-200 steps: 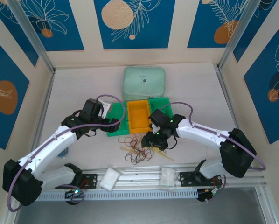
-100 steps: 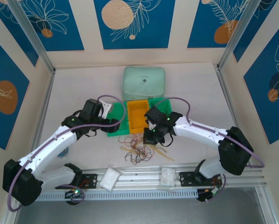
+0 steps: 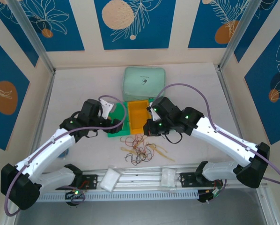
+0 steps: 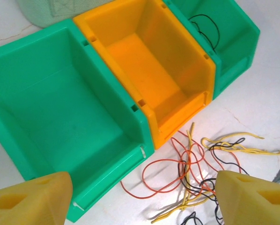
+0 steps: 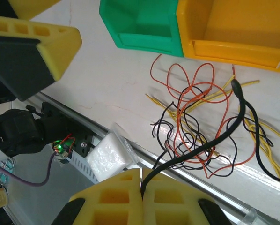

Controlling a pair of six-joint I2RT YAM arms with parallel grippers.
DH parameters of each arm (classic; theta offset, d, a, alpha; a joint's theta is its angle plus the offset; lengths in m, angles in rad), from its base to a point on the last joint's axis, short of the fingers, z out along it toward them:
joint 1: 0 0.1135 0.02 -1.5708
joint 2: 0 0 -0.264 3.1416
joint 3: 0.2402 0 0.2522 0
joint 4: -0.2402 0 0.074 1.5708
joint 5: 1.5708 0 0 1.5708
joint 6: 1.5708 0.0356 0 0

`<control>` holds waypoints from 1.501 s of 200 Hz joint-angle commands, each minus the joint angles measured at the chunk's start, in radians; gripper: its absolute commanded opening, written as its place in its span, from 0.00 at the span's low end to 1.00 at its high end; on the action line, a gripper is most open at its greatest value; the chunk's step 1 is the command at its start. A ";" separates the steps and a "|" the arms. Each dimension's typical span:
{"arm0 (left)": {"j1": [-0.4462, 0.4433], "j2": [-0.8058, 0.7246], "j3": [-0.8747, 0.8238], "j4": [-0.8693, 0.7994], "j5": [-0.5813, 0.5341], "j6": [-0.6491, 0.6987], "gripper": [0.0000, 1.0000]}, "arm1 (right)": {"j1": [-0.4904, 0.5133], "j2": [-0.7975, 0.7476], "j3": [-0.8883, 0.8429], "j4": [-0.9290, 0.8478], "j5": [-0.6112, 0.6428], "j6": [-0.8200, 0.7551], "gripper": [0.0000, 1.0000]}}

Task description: Untangle the cables

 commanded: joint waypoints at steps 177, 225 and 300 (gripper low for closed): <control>-0.354 0.219 -0.101 0.452 -0.111 0.074 0.79 | -0.283 -0.208 0.006 0.112 -0.279 0.009 0.00; -0.389 0.340 -0.114 0.610 -0.062 0.032 0.64 | -0.357 -0.249 -0.031 0.115 -0.317 -0.008 0.00; -0.434 0.502 -0.138 0.714 -0.009 -0.046 0.21 | -0.534 -0.302 0.036 0.098 -0.398 -0.075 0.00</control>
